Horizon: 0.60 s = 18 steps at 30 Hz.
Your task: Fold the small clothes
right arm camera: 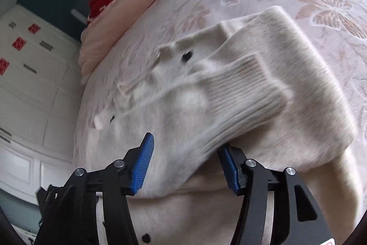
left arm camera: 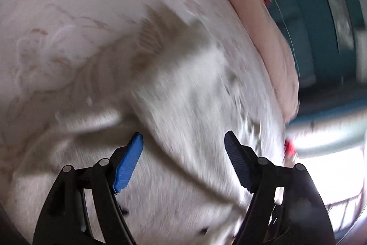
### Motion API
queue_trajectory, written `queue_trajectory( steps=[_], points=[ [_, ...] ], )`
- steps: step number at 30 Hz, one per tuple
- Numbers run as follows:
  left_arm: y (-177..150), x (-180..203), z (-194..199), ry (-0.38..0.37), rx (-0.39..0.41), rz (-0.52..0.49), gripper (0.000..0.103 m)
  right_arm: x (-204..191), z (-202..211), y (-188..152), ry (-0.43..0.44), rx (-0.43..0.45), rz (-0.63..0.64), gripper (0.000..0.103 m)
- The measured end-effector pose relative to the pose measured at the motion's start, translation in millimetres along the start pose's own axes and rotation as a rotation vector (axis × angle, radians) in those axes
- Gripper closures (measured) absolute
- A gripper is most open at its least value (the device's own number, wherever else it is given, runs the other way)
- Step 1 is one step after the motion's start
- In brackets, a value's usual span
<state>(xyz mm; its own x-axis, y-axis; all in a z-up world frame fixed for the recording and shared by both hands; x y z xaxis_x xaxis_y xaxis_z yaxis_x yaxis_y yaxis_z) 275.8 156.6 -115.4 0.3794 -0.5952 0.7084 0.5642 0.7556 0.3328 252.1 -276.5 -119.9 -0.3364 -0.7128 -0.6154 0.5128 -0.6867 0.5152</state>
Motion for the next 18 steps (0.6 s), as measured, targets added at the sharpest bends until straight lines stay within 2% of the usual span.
queue_trajectory(
  steps=[1, 2, 3, 4, 5, 7, 8, 10, 12, 13, 14, 16, 17, 18],
  points=[
    [5, -3, -4, 0.014, 0.012, 0.021, 0.032, 2, -3, 1, -0.009, 0.000, -0.015, 0.047],
    [9, -7, -7, 0.030, 0.023, 0.046, 0.035, 9, -8, 2, -0.025, -0.009, -0.032, 0.057],
    [11, -10, -11, 0.043, 0.022, 0.064, 0.037, 15, -12, 4, -0.042, -0.015, -0.035, 0.087],
    [13, -10, -13, 0.052, 0.021, 0.076, 0.045, 13, -18, 8, -0.055, -0.030, -0.013, 0.095],
    [17, -7, -14, 0.063, 0.025, 0.076, 0.060, 4, -22, 17, -0.043, -0.034, 0.009, 0.095],
    [26, 8, -4, 0.032, 0.067, 0.035, 0.079, -23, -5, 34, 0.043, 0.028, 0.070, 0.096],
    [34, 24, 11, -0.019, 0.139, -0.021, 0.081, -54, 17, 52, 0.129, 0.101, 0.136, 0.096],
    [38, 43, 31, -0.063, 0.211, -0.094, 0.081, -90, 55, 72, 0.258, 0.215, 0.210, 0.096],
    [36, 51, 38, -0.059, 0.255, -0.156, 0.080, -102, 89, 83, 0.328, 0.328, 0.266, 0.097],
    [33, 49, 32, -0.051, 0.249, -0.179, 0.080, -93, 88, 83, 0.313, 0.338, 0.274, 0.097],
    [27, 44, 20, -0.019, 0.220, -0.202, 0.080, -70, 67, 76, 0.222, 0.286, 0.281, 0.097],
    [11, 26, 0, 0.086, 0.166, -0.240, 0.081, -18, 10, 54, 0.027, 0.101, 0.247, 0.097],
    [3, 15, -10, 0.120, 0.129, -0.225, 0.083, 16, -18, 36, -0.083, -0.020, 0.209, 0.097],
    [-2, 5, -16, 0.132, 0.104, -0.192, 0.083, 27, -21, 28, -0.087, -0.035, 0.189, 0.097]
  ],
)
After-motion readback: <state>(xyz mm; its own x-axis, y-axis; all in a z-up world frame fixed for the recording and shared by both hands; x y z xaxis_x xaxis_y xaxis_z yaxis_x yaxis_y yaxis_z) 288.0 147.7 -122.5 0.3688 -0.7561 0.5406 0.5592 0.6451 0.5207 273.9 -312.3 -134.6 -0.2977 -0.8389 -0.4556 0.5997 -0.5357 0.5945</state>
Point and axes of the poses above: each gripper's, at about its wrist camera, not at the fingertips, and z roughly against the way its jaws point, x to its right, y to its top, the point moved 1 cm from there along -z, roughly the way its jaws point, and after that the axes turned 14 degrees about x, right-handed, at the moved point
